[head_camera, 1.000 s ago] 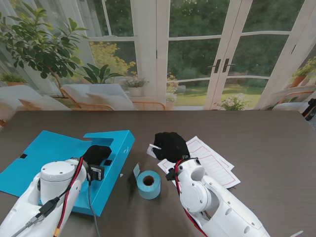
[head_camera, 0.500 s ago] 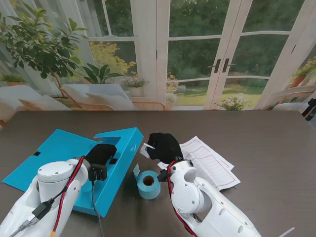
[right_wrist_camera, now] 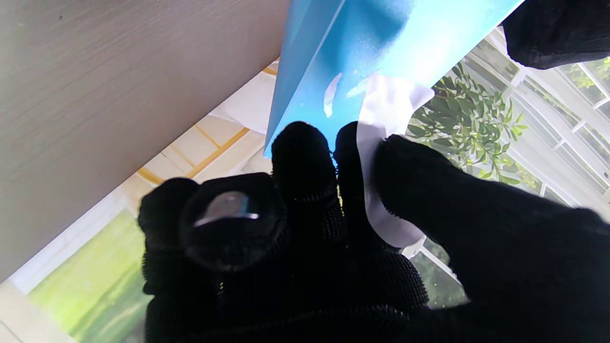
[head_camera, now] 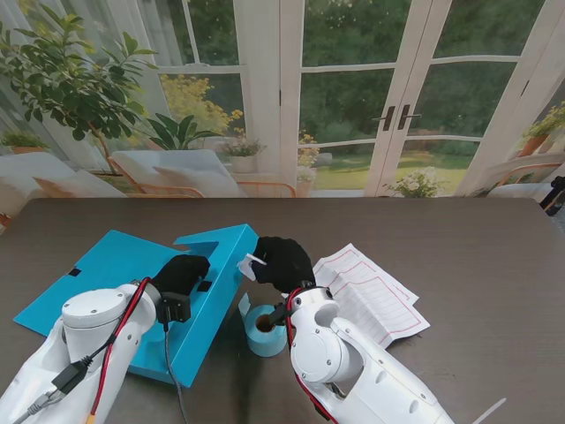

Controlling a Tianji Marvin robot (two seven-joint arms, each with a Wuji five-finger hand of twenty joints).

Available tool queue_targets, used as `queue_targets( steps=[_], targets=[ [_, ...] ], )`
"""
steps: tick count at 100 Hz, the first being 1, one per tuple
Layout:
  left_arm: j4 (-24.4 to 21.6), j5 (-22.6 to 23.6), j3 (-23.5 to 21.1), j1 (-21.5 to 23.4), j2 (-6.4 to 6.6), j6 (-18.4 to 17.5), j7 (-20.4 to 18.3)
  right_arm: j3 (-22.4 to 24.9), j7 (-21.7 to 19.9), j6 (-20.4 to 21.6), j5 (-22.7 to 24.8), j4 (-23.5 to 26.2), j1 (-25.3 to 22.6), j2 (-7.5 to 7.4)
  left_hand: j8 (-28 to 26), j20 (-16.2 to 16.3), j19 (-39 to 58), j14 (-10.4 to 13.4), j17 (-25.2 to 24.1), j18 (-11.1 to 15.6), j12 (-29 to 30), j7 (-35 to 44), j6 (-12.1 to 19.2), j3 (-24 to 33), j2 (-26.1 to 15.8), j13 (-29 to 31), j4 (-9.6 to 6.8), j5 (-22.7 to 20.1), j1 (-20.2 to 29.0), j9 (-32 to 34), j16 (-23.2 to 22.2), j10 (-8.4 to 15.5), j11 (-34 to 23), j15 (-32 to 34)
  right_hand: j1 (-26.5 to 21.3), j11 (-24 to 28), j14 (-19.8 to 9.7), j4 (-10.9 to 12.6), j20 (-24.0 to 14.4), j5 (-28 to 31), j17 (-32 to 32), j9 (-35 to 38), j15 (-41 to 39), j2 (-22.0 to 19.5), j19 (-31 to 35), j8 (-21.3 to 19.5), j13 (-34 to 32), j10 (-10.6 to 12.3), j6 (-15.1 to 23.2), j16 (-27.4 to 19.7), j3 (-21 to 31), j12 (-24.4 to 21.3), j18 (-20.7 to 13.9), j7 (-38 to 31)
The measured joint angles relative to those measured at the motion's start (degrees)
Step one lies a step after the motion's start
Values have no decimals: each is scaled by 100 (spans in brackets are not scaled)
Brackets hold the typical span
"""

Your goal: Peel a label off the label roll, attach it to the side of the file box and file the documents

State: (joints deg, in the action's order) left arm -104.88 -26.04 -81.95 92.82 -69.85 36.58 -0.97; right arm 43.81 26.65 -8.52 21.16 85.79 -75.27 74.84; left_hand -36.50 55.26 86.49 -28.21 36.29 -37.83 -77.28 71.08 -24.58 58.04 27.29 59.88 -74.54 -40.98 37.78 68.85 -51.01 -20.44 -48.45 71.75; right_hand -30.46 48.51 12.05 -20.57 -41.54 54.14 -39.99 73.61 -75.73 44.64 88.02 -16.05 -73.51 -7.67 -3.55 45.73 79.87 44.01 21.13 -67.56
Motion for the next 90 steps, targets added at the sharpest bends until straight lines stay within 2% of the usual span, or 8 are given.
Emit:
queue_targets(
  steps=[12,36,90],
  targets=[
    [9,6,0,10,23,-66,-86,-46,69,-11,9,-69,25,37,-11,0,0,0,0,0,0,0,-2,1,-1,0,0,1,-1,0,0,0,0,0,-58,5,0,-95,0,-65,0,-124,118,-79,-1,14,0,-2,30,-25,-19,0,1,0],
    [16,-5,-12,27,39,-65,-139,-105,145,-12,30,-119,26,74,-19,0,0,0,0,0,0,0,-2,15,-1,0,0,2,-13,0,0,0,0,1,-58,26,0,-96,-13,-69,1,-528,380,-139,-2,78,1,-2,133,-202,-137,0,1,12],
    [-17,-112,5,19,36,23,-123,-178,377,-33,-27,-161,6,180,-23,0,0,0,-39,0,0,0,-2,66,-62,-10,-1,6,-21,-1,0,0,0,1,-56,91,0,-97,-113,-70,1,-588,440,-139,-4,189,1,-2,241,-236,-140,-25,1,174]
  ],
)
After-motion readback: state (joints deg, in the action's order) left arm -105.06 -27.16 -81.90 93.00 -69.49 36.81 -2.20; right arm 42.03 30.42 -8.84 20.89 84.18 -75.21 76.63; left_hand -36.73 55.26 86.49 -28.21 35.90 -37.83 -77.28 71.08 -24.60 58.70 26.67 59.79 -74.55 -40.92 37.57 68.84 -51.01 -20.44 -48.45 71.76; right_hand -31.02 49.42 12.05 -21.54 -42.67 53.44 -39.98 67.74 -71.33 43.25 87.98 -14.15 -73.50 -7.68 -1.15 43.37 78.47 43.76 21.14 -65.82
